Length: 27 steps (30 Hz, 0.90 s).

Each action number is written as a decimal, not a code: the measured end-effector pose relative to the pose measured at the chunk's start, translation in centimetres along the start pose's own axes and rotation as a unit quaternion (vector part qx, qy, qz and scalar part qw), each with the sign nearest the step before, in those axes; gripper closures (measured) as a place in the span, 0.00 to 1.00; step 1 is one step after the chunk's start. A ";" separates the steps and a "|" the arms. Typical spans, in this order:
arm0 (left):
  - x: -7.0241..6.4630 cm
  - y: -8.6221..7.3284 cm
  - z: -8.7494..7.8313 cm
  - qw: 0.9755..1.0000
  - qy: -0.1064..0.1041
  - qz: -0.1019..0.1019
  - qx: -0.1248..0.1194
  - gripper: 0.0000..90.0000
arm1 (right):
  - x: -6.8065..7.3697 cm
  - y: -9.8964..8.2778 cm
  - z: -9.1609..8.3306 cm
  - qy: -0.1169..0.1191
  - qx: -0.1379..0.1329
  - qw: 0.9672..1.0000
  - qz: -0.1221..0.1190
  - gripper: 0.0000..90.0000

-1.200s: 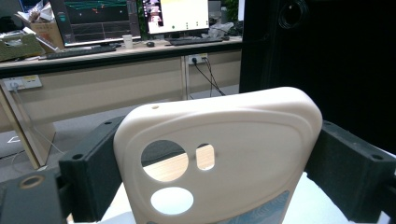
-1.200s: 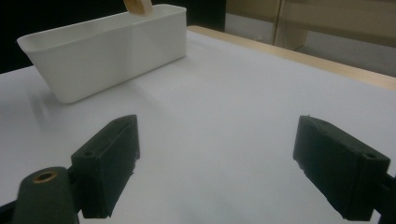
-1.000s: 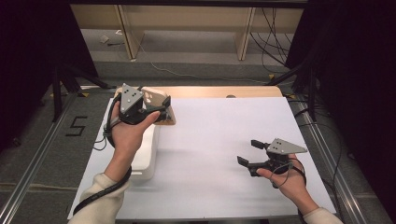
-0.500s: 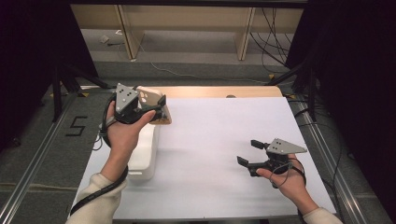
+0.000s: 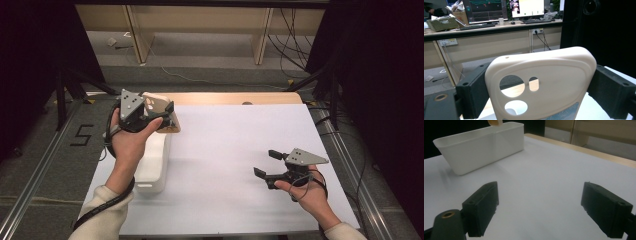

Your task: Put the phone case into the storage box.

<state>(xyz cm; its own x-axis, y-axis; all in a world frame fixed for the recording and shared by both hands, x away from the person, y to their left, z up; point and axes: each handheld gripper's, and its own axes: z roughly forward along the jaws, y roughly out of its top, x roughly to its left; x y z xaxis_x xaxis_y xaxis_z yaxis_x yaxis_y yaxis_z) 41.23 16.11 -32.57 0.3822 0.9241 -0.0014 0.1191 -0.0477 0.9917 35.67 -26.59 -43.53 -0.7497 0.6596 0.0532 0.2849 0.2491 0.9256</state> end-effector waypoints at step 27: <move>1.1 -0.2 -0.1 1.000 0.017 -0.005 0.003 0.12 | 0.0 0.0 -0.1 0.001 0.000 1.000 -0.001 0.18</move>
<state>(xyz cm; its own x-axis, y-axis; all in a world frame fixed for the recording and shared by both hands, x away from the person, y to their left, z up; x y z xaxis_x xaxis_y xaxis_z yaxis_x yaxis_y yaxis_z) 41.53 17.18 -32.80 0.3505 0.9365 -0.0067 0.1285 -0.0410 0.9909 35.66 -26.66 -43.50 -0.7515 0.6577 0.0519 0.2832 0.2505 0.9258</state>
